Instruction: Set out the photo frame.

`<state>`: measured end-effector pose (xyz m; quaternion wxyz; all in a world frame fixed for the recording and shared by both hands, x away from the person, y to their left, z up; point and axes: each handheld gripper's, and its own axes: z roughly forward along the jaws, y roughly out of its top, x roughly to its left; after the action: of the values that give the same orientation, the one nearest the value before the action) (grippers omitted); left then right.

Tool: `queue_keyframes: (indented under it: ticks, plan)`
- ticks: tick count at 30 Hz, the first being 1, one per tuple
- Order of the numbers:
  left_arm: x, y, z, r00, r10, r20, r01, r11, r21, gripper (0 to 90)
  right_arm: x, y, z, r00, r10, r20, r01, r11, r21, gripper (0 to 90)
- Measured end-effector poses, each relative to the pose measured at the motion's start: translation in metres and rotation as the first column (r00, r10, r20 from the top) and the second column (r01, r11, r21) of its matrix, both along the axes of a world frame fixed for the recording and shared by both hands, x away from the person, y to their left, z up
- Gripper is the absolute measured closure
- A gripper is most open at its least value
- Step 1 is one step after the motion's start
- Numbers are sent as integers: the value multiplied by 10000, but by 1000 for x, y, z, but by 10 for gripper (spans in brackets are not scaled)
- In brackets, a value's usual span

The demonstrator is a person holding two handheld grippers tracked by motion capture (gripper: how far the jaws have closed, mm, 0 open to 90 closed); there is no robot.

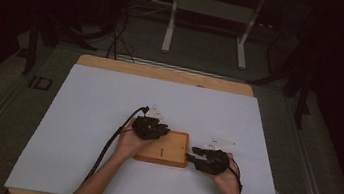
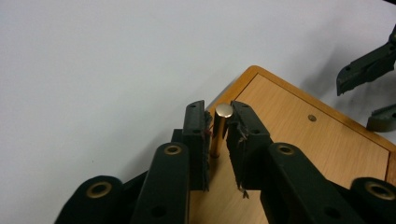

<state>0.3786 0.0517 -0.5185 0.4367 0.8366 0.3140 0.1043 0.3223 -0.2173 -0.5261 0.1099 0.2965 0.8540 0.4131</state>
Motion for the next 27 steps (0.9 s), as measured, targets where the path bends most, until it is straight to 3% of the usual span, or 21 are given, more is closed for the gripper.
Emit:
queue_keyframes:
  ticks: [16,27]
  plan:
    - [3,1,-3,9995,-144,-268,138,9997,-223,832,-2,0,1,10000,86,35,-86,10000,-50,579]
    - [0,0,-4,9998,-166,-85,165,9997,-200,791,-3,0,0,9999,117,13,-117,9999,-59,574]
